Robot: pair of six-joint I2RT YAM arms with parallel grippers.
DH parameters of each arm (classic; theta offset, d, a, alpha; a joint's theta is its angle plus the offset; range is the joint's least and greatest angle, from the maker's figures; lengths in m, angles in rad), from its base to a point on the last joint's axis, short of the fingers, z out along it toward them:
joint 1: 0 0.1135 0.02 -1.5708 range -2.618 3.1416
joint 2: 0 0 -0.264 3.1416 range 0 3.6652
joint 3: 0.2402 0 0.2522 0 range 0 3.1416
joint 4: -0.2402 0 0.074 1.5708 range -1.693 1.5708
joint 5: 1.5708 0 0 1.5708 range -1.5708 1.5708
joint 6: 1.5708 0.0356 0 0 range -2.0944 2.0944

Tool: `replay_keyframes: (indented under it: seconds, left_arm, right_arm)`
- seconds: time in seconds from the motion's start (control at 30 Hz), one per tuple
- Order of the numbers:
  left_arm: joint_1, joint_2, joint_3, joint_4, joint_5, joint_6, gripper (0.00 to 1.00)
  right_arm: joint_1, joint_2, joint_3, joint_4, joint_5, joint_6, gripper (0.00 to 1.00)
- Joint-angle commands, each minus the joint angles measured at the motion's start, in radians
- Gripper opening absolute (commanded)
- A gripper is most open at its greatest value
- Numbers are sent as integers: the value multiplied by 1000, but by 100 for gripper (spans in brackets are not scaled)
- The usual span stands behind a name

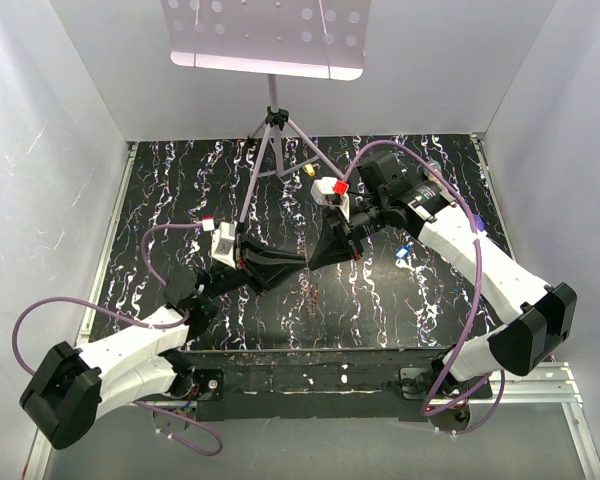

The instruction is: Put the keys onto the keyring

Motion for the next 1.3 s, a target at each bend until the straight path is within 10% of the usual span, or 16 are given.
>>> replay_keyframes:
  seconds: [0.0,0.2,0.57,1.0,1.27]
  left_arm:
    - [3,-117,17,-141,-29,32,25]
    - [18,-279,112,-575,-26,179,58]
    - [21,-224,356,-1085,83,389,73]
    - [35,-201,318,-1136,-15,518,32]
    - [35,-181,220,-896,42,482,28]
  right_arm:
    - [4,-3,44,-101,-6,-90,1]
    - [3,-16,25,-163,6,-175,1]
    - [4,-19,4,-183,23,-204,1]
    - [3,-29,-6,-175,12,-195,1]
    - [4,-21,1,-176,0,-190,1]
